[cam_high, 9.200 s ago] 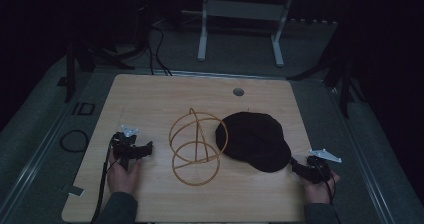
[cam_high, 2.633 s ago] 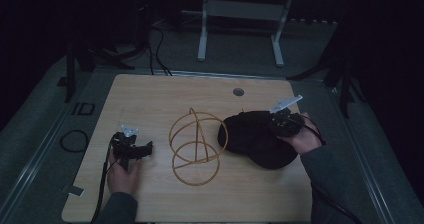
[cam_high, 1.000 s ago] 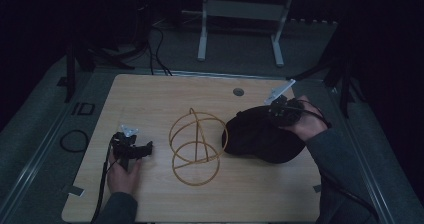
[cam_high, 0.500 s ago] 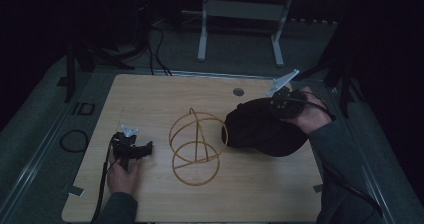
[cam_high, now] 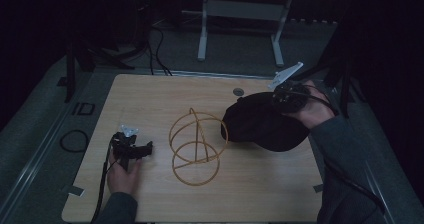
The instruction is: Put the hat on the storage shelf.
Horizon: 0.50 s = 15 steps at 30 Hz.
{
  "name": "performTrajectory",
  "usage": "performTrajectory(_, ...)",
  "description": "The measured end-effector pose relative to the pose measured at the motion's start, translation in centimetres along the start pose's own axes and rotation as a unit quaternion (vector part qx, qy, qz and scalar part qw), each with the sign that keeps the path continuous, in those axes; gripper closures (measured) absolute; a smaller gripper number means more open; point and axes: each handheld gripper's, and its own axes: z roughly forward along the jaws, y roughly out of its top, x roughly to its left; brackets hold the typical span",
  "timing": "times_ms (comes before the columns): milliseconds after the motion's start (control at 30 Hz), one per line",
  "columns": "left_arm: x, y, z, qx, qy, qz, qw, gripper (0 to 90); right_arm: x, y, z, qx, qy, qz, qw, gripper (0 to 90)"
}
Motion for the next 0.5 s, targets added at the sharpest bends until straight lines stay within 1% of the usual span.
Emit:
performTrajectory(333, 0.0, 0.0, 0.0, 0.000, 0.000, 0.000, 1.0000, 12.6, -0.2, 0.4, -0.9, -0.016, -0.010, 0.001, 0.9998, 85.3)
performTrajectory(433, 0.0, 0.0, 0.0, 0.000, 0.000, 0.000, 1.0000, 12.6, -0.3, 0.5, -1.2, -0.030, -0.011, 0.004, 0.9995, 85.4)
performTrajectory(467, 0.0, 0.0, 0.0, 0.000, 0.000, 0.000, 1.0000, 12.6, -0.3, 0.5, -1.2, -0.030, -0.011, 0.004, 0.9995, 85.4)
performTrajectory(500, 0.0, 0.0, 0.0, 0.000, 0.000, 0.000, 1.0000, 12.6, -0.3, 0.5, -1.4, -0.038, -0.014, 0.006, 0.9992, 85.4)
